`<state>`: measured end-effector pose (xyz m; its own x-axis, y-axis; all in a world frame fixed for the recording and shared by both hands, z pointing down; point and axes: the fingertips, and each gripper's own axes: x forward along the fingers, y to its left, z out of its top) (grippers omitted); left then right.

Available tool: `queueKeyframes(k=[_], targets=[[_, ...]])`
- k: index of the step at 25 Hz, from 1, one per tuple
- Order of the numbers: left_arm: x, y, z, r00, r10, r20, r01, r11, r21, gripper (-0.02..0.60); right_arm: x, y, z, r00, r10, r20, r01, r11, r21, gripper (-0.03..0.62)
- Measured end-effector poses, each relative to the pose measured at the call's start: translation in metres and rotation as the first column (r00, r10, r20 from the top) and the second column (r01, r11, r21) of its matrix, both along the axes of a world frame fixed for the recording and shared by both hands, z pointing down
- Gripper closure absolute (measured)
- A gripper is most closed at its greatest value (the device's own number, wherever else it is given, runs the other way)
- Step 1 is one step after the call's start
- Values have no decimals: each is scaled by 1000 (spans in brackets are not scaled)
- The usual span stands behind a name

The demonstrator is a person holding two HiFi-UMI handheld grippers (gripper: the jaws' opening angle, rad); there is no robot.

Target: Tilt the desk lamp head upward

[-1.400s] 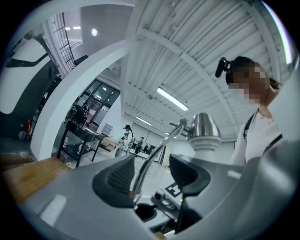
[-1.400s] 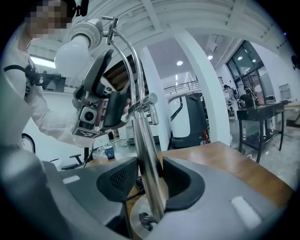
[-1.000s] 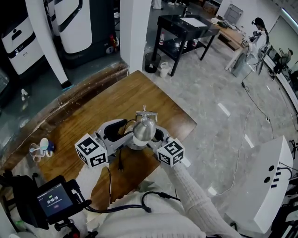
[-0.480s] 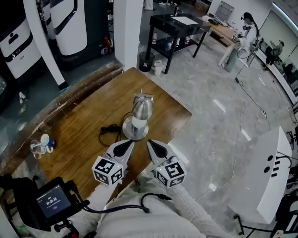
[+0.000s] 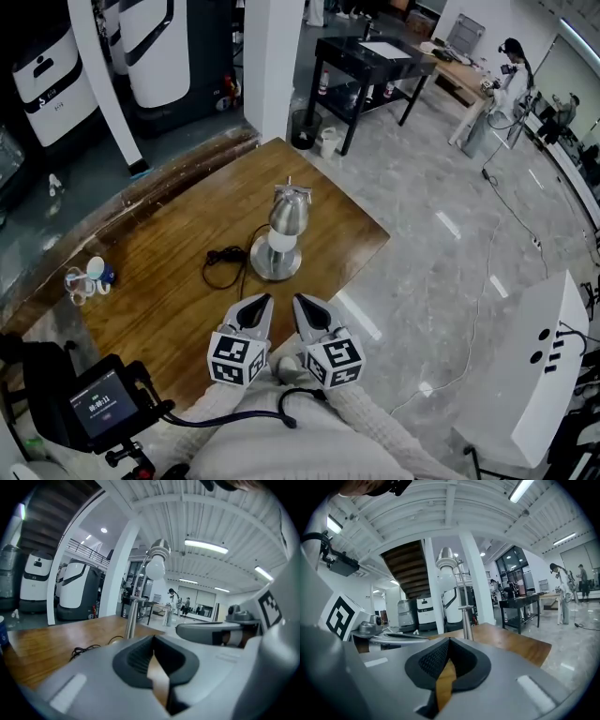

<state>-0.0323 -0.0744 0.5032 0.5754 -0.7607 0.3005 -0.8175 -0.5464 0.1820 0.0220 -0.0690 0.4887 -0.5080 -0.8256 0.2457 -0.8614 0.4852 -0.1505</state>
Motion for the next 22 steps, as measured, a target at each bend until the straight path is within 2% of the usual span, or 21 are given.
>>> queueKeyframes(k=[5, 13, 22], targets=[[2, -4, 13, 1000, -1, 9, 2, 999, -40, 574, -2, -8, 0, 1000, -8, -26, 9, 1000, 11, 597], [7, -3, 8, 1000, -8, 28, 8, 1000, -17, 574, 0, -6, 3, 999, -13, -49, 14, 1000, 12, 597], [10, -6, 1, 1000, -7, -9, 7, 1000, -18, 574, -3, -12, 8, 999, -39, -26, 38, 999, -20, 596]])
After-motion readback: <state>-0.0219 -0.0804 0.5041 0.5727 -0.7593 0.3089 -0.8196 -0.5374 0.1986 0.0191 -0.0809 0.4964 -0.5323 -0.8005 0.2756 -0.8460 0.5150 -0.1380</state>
